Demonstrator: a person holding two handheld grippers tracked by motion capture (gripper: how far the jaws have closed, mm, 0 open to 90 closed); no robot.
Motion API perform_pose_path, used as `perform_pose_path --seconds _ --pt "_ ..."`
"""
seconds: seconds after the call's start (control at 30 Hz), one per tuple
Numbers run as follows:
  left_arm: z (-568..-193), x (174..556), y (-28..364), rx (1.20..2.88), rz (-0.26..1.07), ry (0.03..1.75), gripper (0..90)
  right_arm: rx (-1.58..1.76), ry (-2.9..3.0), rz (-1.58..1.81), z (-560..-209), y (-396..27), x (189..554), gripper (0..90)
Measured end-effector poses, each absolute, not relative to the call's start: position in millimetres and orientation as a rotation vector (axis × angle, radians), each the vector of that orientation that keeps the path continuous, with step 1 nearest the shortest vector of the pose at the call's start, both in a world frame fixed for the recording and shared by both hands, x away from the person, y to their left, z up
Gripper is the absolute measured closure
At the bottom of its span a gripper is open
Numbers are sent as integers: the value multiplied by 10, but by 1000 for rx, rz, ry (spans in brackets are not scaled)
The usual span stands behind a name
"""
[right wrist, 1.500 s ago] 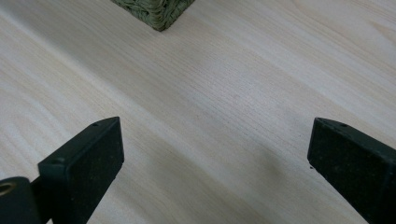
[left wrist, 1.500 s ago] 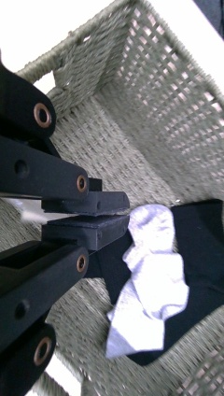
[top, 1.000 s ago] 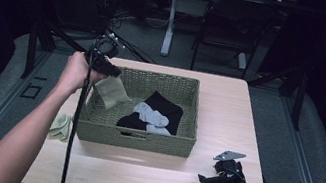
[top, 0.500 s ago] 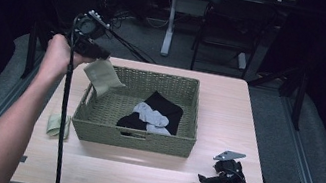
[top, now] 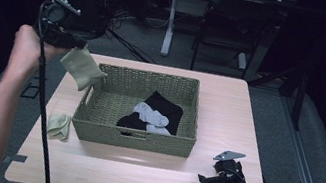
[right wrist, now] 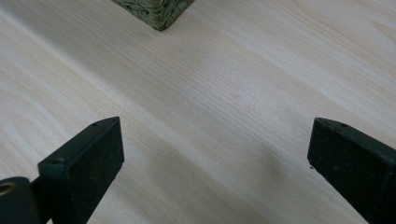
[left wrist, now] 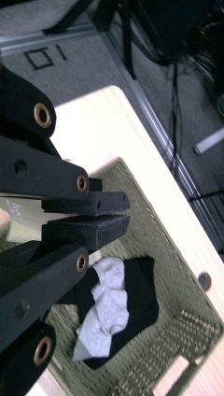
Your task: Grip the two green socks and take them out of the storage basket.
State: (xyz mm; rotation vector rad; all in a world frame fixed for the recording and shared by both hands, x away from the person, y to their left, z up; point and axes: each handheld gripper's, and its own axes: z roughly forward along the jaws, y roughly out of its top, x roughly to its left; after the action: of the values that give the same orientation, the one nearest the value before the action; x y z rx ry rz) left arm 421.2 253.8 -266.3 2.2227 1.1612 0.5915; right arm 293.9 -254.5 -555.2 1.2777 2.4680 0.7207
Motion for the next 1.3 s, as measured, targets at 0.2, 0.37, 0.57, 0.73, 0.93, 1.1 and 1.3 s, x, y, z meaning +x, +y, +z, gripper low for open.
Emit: perform_pose_path --seconds 0.2,0.37,0.57,0.73,0.93,1.1,1.3 --pt "-2735 4102 2834 2188 602 1232 867 1289 2453 750 -5560 -2537 2939 31" --pt "-2844 4014 3029 2166 612 1282 867 1296 2447 766 -5563 -2529 2937 31" --pt "-3083 3976 3198 2169 581 1347 867 1289 2446 753 -5562 -2530 2938 31" --pt "-3381 3971 3292 2179 520 1395 867 1295 2445 765 -5566 -2530 2938 31" --pt "-3793 3992 3354 2182 427 1435 866 1294 2446 766 -5567 -2528 2939 31" --pt "-4120 4024 3383 2178 359 1474 866 1286 2456 745 -5566 -2533 2942 31" --pt "-4473 4056 3414 2178 283 1523 865 1290 2454 757 -5574 -2528 2941 31"
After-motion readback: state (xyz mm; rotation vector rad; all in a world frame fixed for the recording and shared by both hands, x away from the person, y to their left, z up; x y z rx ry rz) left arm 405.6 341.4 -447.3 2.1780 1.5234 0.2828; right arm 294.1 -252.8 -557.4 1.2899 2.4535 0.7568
